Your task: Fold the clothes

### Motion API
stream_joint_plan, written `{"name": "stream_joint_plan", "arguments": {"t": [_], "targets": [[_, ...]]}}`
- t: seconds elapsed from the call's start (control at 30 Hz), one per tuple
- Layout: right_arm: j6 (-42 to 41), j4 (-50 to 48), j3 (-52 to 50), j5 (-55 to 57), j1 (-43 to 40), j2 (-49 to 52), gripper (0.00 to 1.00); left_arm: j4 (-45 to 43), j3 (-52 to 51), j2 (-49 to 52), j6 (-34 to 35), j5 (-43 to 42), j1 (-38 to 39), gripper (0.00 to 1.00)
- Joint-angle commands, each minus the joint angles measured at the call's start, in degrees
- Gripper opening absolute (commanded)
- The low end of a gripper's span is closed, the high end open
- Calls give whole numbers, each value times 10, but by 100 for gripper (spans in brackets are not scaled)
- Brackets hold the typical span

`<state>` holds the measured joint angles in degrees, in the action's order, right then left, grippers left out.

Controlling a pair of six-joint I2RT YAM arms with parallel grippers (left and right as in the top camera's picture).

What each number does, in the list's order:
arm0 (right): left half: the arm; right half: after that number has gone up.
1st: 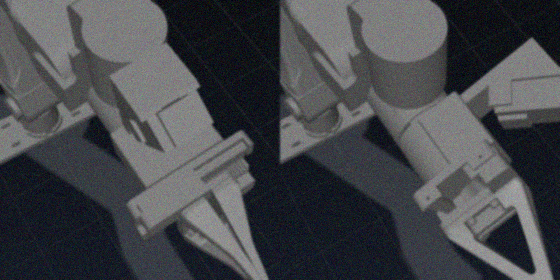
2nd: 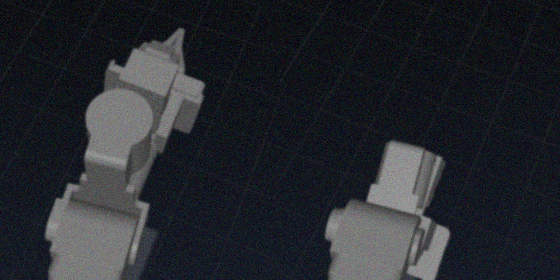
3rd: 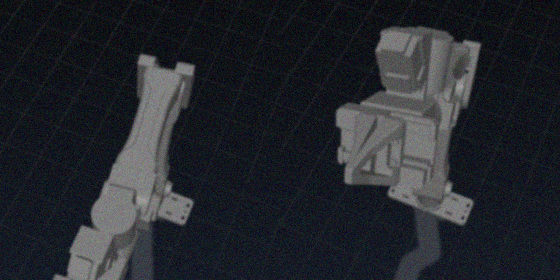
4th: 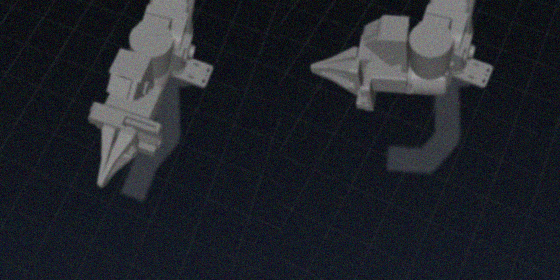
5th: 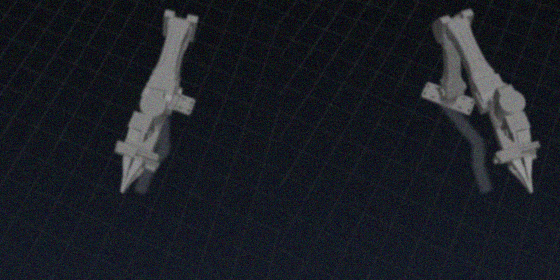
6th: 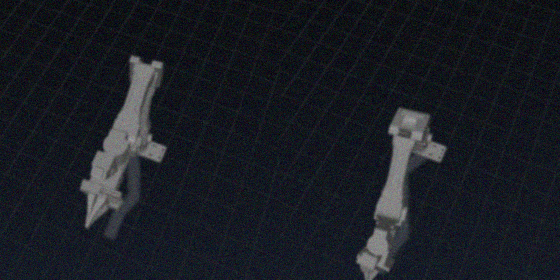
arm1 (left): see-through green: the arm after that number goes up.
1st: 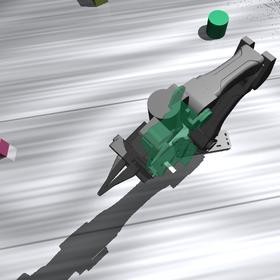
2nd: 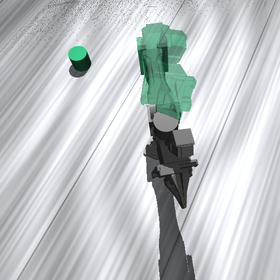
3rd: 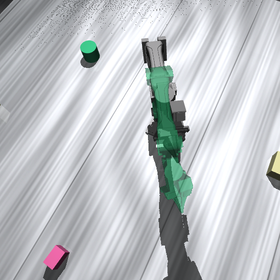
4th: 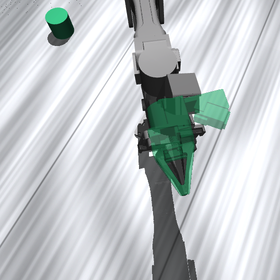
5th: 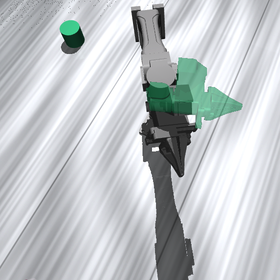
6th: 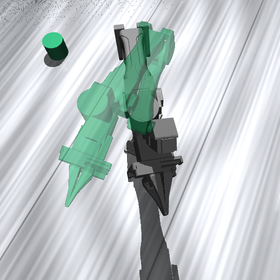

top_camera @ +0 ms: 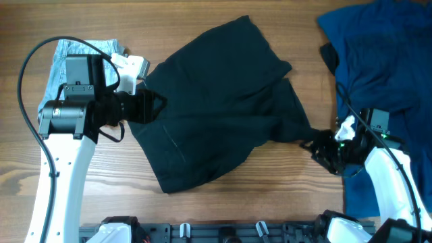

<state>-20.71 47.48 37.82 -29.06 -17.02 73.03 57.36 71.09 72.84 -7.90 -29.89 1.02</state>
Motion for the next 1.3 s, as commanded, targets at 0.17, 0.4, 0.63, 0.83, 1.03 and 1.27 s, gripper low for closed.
{"name": "stream_joint_plan", "arguments": {"t": [0.17,0.4,0.63,0.83,1.03,1.27], "targets": [[-125,-230,-38,-10,4,85,62,14,0,0,-7,-11,0,47],[-109,-285,-38,-26,15,175,26,31,0,0,-7,-11,0,47],[-96,-289,-24,-40,14,171,9,45,0,0,-7,-11,0,47],[-92,-256,-5,-83,14,140,4,94,0,1,-7,-11,2,45],[-43,-222,4,25,14,85,40,131,-2,1,9,-13,3,44],[12,-248,3,123,14,89,46,134,-12,1,9,-13,3,44]]}}
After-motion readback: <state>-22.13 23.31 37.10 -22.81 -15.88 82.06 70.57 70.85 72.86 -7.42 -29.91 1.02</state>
